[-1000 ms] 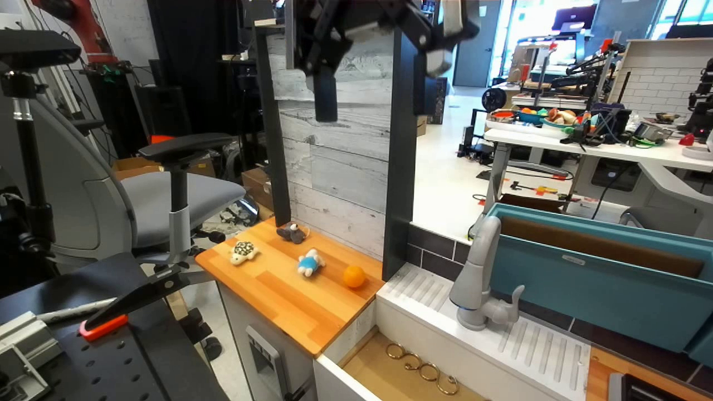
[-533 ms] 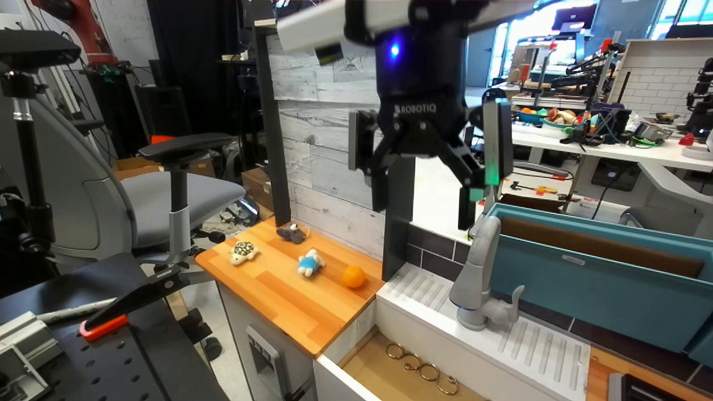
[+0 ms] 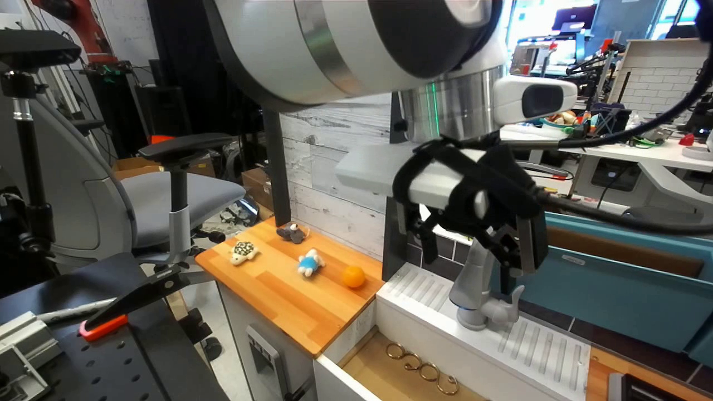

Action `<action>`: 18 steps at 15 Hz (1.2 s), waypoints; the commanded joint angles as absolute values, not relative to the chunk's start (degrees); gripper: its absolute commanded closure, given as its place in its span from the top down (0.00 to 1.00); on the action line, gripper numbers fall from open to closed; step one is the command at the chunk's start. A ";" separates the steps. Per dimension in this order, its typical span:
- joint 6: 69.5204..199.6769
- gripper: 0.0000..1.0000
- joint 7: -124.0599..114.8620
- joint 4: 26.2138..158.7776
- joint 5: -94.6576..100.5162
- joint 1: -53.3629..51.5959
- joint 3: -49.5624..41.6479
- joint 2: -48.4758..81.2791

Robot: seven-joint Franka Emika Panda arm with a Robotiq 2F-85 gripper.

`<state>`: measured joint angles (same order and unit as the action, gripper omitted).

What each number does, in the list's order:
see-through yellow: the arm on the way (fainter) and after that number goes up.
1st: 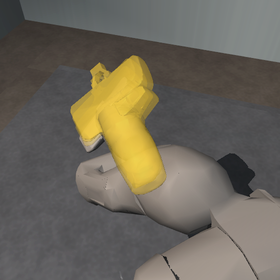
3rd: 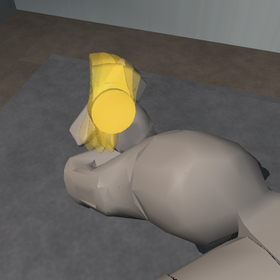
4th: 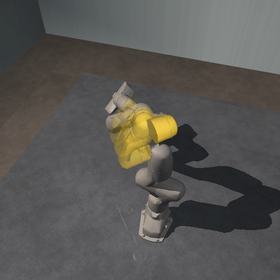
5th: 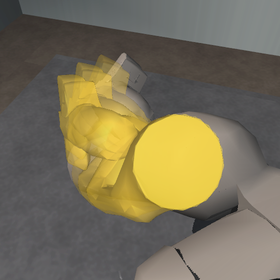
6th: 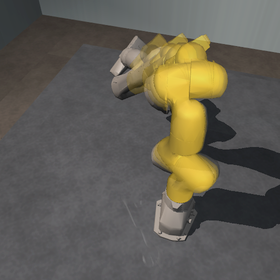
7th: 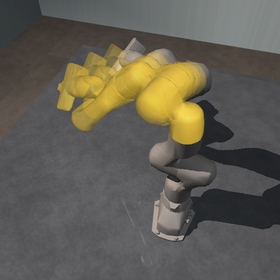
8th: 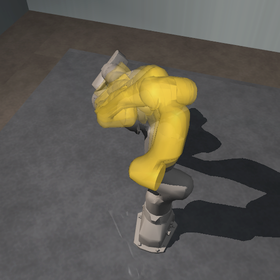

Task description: Move the tap nozzle to the left

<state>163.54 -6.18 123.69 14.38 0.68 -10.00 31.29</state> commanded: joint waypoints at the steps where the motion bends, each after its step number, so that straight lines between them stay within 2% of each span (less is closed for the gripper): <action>1: 168.91 1.00 -7.49 122.42 14.45 -2.21 -13.51 35.49; 12: 186.42 1.00 -3.66 123.72 12.43 -11.24 -20.05 42.83; 18: 186.72 1.00 -1.67 124.90 9.32 -12.21 -18.54 43.98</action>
